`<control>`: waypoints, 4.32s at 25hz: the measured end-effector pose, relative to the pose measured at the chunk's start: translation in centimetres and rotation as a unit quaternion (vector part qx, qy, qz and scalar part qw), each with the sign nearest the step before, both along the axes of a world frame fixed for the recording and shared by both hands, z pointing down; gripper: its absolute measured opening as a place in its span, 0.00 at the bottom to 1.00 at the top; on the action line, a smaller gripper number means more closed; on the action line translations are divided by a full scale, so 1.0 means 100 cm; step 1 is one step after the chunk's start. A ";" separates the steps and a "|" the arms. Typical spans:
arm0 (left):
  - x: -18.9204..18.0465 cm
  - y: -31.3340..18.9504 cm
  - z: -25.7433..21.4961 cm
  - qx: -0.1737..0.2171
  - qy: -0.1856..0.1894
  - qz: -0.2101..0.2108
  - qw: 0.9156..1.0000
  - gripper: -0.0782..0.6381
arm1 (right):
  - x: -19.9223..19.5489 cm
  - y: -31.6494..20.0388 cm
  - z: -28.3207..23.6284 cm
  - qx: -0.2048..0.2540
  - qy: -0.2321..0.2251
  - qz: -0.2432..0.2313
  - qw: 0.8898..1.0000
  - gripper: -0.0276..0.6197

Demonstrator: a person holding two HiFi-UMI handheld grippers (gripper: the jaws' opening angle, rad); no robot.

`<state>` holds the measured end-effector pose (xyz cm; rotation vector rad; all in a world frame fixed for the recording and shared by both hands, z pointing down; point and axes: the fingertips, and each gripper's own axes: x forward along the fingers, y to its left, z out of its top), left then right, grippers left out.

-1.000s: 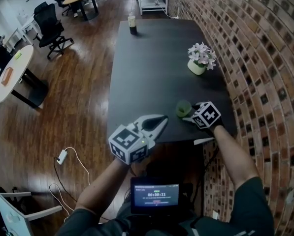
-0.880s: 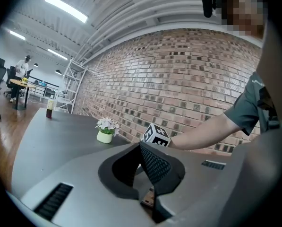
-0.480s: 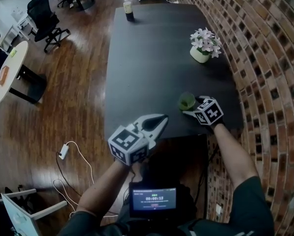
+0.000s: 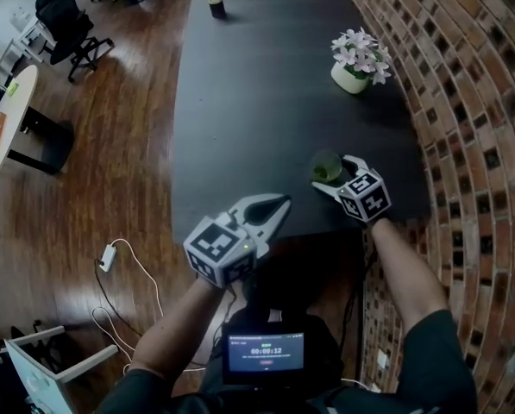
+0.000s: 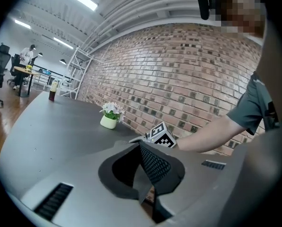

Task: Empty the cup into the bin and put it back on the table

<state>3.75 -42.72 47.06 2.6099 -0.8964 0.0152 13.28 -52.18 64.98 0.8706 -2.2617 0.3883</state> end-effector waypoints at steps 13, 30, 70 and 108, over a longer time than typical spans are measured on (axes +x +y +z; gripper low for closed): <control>-0.009 0.005 0.024 -0.023 -0.007 -0.012 1.000 0.10 | -0.012 -0.012 -0.005 0.070 -0.046 0.021 0.996 0.67; 0.003 0.016 -0.011 0.036 0.020 0.007 0.999 0.10 | -0.015 0.000 -0.024 0.092 -0.084 0.009 0.992 0.65; 0.024 0.222 -0.154 0.173 0.017 0.068 0.983 0.10 | -0.008 0.292 -0.213 0.098 -0.119 -0.100 0.983 0.64; -0.003 0.420 -0.203 0.313 0.047 0.099 0.943 0.10 | -0.022 0.501 -0.219 0.067 -0.130 -0.080 0.986 0.64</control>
